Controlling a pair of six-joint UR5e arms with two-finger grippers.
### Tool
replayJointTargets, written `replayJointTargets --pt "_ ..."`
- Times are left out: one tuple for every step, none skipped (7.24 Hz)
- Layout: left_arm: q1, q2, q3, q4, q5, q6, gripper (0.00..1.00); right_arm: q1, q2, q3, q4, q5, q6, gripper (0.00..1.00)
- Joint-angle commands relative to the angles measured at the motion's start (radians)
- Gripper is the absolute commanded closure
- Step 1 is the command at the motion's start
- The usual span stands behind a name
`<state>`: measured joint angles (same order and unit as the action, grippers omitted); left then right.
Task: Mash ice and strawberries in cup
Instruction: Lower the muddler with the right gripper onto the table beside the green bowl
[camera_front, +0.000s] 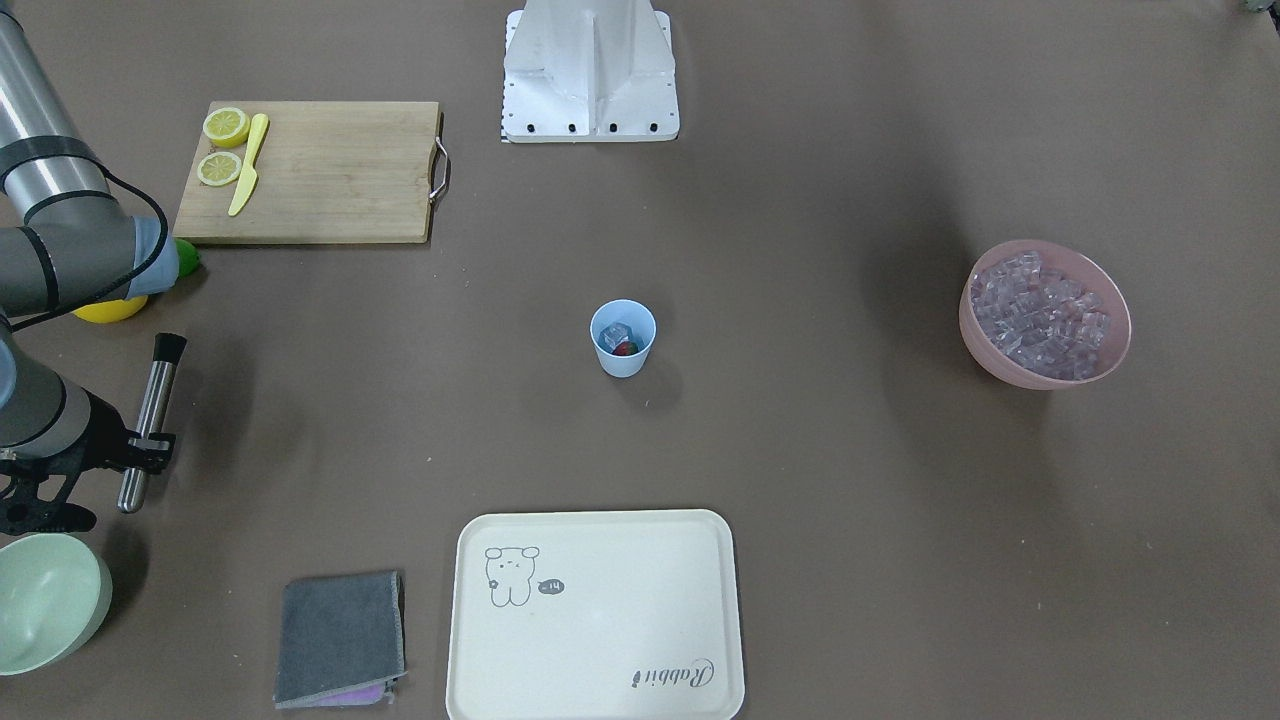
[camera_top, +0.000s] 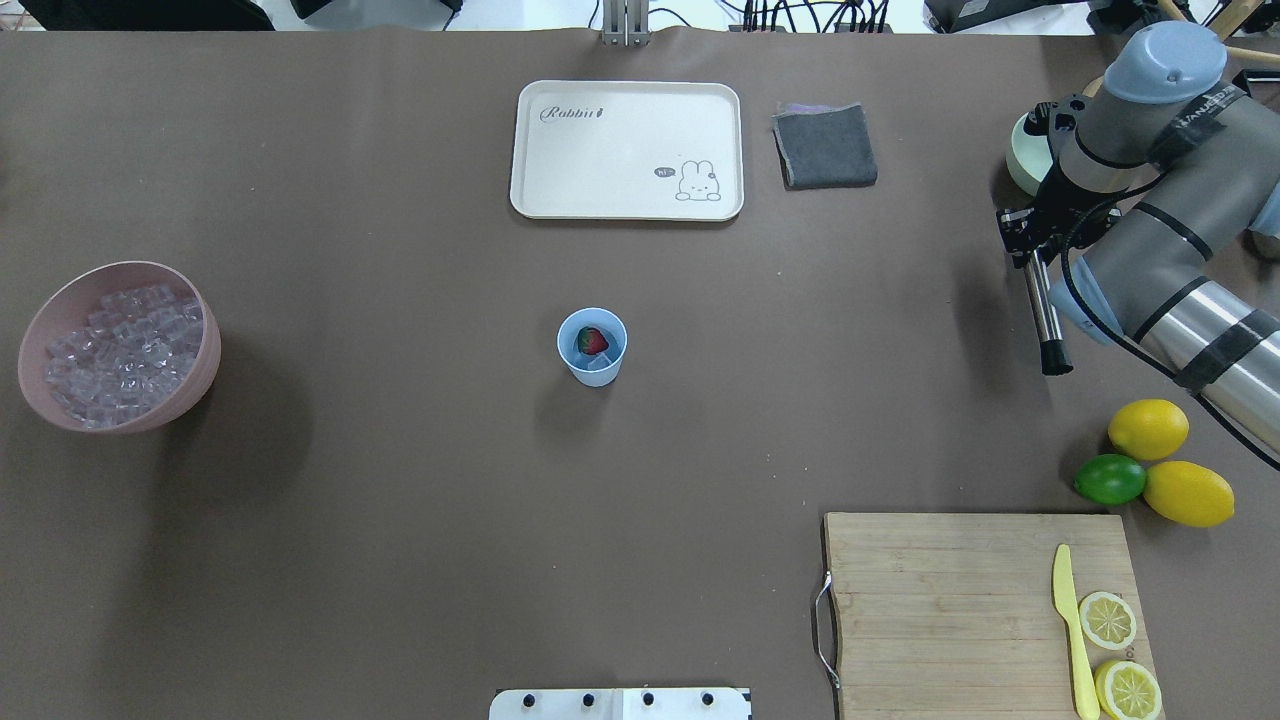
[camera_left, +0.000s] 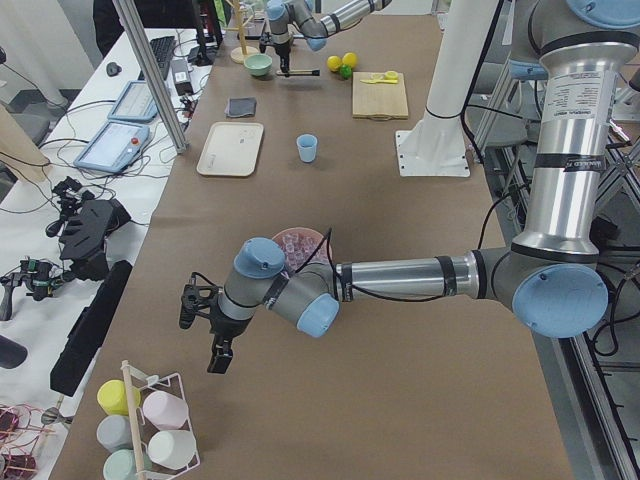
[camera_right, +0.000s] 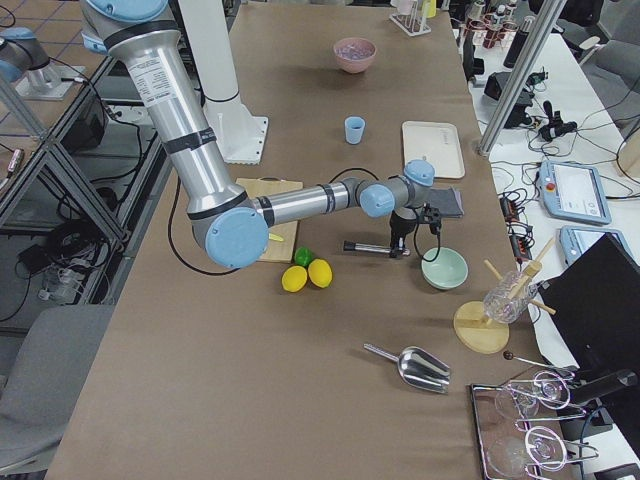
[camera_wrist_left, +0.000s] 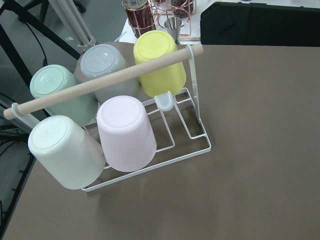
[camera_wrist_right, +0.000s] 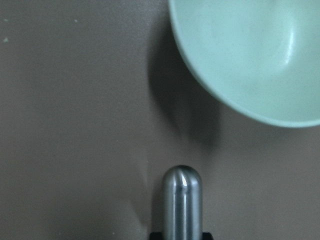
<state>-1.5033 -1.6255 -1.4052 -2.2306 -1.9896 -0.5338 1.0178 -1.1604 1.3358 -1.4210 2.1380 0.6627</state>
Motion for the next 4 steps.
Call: replayJointTargets --pt "0.0 -0.001 0.002 0.0 0.0 0.0 0.03 -0.001 -0.005 0.008 0.001 0.0 0.006 0.0" --pt "0.0 -0.001 0.002 0.0 0.0 0.0 0.03 -0.001 -0.004 0.01 0.001 0.0 0.006 0.0" --pt "0.0 -0.001 0.002 0.0 -0.002 0.0 0.03 -0.001 0.007 0.011 0.001 0.013 0.005 0.0" --pt "0.0 0.001 0.002 0.0 -0.002 0.0 0.03 0.034 0.005 0.057 -0.001 0.086 -0.002 0.0"
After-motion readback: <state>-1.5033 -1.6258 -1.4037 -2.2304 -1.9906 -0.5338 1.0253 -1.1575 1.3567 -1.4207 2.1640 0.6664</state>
